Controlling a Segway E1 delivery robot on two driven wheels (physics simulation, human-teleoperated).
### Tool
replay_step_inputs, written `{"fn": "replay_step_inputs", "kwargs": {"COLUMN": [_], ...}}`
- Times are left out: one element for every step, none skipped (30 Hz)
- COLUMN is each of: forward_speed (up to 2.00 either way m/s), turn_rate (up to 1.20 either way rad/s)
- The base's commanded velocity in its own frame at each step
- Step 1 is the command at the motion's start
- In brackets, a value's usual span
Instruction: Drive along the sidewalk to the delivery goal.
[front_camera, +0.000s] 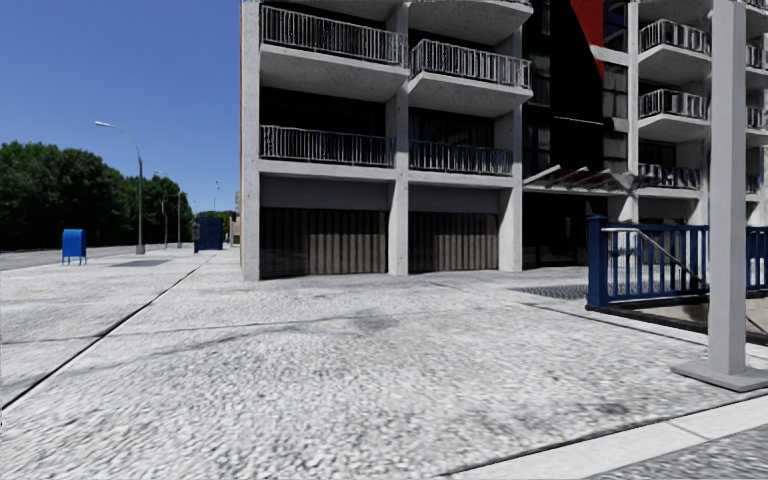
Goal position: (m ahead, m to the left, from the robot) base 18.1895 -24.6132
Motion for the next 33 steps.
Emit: {"fn": "replay_step_inputs", "kwargs": {"forward_speed": [2.00,2.00,2.00,2.00,2.00,2.00,2.00,2.00,2.00,2.00,2.00,2.00,2.00,2.00,2.00,2.00,2.00,2.00,2.00,2.00,2.00,2.00,2.00,2.00,2.00,2.00,2.00,2.00,2.00,2.00,2.00,2.00,2.00], "turn_rate": [0.00,0.00,0.00,0.00,0.00,0.00,0.00,0.00,0.00,-0.15,-0.15,-0.30,-0.38,-0.40,-0.40,-0.41,-0.41,-0.41,-0.41,-0.41,-0.41,-0.41,-0.41,-0.41,-0.41,-0.41,-0.41,-0.41,-0.41,-0.41,-0.41,-0.41,-0.41]}}
